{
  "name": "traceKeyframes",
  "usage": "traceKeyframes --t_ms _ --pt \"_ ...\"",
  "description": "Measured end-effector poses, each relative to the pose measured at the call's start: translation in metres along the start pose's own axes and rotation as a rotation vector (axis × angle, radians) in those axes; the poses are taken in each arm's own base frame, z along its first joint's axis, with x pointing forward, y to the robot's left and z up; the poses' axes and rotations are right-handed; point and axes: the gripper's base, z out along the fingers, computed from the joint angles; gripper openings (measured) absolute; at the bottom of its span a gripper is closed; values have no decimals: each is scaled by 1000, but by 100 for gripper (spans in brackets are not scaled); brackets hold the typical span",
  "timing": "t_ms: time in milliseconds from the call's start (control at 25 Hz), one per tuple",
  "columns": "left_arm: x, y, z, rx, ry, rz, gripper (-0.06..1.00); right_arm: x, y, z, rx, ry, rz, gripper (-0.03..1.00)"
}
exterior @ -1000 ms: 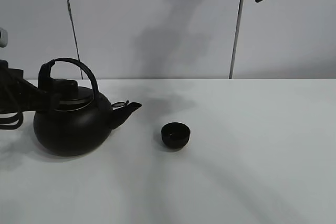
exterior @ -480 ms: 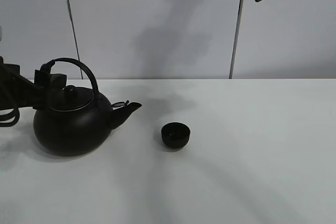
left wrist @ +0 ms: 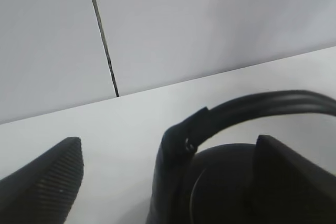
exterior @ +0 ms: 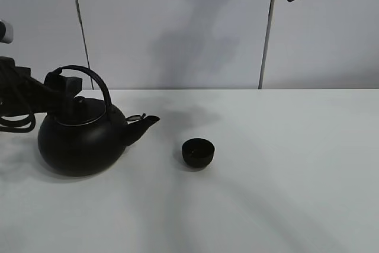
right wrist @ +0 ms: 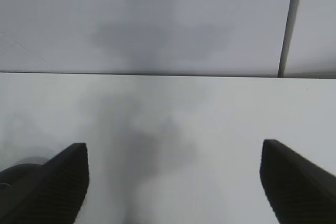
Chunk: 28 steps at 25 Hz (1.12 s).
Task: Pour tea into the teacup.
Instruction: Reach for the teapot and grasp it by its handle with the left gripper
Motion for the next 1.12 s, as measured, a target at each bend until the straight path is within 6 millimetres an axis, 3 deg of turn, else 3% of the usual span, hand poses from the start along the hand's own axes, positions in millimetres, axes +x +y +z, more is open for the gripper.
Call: traceKeyframes --t_ms 400,760,1120 --pt "4 -3 16 20 4 -31 59 0 0 0 0 0 0 61" --pt "4 -2 16 21 -3 -13 15 0 0 0 0 -1 0 61" --pt "1 -6 15 77 -13 28 14 0 0 0 0 -2 0 61"
